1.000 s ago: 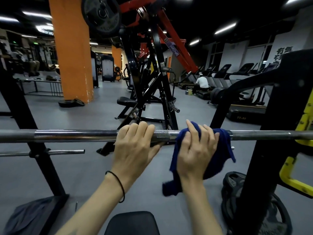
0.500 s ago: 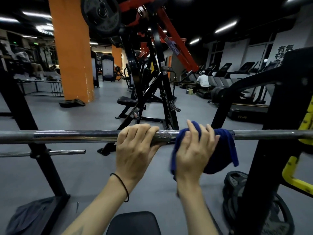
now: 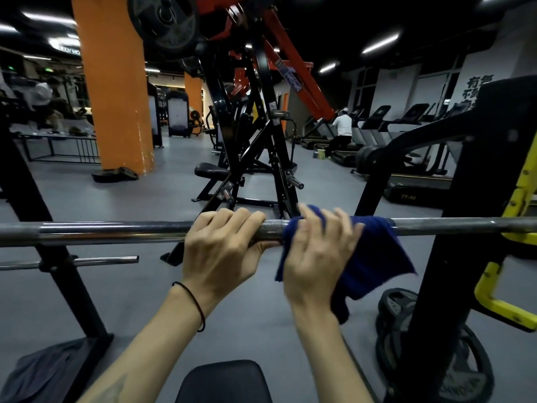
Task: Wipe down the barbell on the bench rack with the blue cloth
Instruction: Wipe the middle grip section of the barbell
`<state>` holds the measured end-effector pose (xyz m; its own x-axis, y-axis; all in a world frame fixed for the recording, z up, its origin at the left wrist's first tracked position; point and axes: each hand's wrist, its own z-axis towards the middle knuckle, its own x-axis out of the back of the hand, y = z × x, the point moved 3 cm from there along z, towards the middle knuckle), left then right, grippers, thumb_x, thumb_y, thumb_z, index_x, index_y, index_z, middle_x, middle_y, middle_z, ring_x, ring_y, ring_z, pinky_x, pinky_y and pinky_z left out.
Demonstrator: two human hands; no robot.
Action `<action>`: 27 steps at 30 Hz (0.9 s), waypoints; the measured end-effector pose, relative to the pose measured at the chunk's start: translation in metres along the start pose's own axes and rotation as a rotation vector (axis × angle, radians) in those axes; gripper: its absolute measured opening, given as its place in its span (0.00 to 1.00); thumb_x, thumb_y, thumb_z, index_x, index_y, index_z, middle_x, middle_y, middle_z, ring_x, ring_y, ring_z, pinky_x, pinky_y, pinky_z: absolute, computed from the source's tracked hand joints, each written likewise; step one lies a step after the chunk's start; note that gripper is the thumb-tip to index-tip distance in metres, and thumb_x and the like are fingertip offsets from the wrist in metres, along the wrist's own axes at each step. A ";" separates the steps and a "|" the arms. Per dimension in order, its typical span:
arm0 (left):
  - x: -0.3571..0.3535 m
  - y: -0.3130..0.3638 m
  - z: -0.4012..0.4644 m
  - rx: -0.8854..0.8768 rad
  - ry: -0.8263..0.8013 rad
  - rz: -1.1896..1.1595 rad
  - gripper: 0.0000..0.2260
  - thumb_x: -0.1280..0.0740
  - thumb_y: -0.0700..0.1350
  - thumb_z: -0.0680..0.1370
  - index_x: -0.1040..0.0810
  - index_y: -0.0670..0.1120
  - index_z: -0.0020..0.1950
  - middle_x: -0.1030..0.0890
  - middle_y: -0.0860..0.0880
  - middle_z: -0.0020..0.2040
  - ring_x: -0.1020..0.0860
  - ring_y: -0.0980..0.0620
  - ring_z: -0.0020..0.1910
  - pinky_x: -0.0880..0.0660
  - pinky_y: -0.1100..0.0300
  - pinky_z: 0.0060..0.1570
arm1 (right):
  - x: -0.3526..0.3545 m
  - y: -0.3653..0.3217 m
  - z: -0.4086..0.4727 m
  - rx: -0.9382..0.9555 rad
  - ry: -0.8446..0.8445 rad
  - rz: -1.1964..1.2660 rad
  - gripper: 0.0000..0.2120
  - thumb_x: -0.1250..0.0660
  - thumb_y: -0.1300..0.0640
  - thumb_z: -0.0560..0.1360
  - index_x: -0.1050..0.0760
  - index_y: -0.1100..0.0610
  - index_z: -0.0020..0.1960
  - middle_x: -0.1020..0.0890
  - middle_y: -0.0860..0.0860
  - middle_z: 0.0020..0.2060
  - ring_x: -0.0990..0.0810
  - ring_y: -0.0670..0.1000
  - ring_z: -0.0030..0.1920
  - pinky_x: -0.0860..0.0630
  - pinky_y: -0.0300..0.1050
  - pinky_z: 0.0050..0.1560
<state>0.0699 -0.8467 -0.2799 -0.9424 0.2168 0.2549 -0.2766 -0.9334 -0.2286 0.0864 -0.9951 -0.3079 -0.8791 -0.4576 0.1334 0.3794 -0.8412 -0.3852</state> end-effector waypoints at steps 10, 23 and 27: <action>0.013 -0.008 0.027 0.014 -0.351 -0.060 0.22 0.46 0.64 0.79 0.25 0.52 0.36 0.25 0.54 0.28 0.26 0.49 0.25 0.48 0.59 0.28 | 0.020 0.049 0.018 0.212 -0.055 -0.084 0.23 0.50 0.48 0.88 0.22 0.56 0.70 0.20 0.56 0.60 0.24 0.61 0.64 0.43 0.55 0.79; 0.014 0.002 -0.005 -0.038 -0.262 -0.059 0.19 0.37 0.53 0.81 0.24 0.44 0.67 0.21 0.49 0.54 0.24 0.47 0.47 0.28 0.52 0.49 | 0.023 0.048 0.015 0.175 -0.035 -0.071 0.21 0.48 0.50 0.87 0.22 0.56 0.71 0.21 0.56 0.62 0.26 0.61 0.67 0.43 0.59 0.79; 0.013 0.005 -0.002 0.014 -0.248 -0.082 0.20 0.34 0.51 0.75 0.23 0.45 0.65 0.22 0.51 0.52 0.24 0.47 0.48 0.28 0.52 0.50 | 0.001 -0.004 -0.004 0.058 -0.041 0.022 0.21 0.47 0.52 0.86 0.21 0.55 0.70 0.21 0.54 0.62 0.29 0.61 0.70 0.48 0.63 0.80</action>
<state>0.0557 -0.8483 -0.2802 -0.8412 0.2170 0.4953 -0.3462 -0.9197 -0.1851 0.0829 -0.9905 -0.3099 -0.8585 -0.4862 0.1630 0.4154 -0.8458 -0.3347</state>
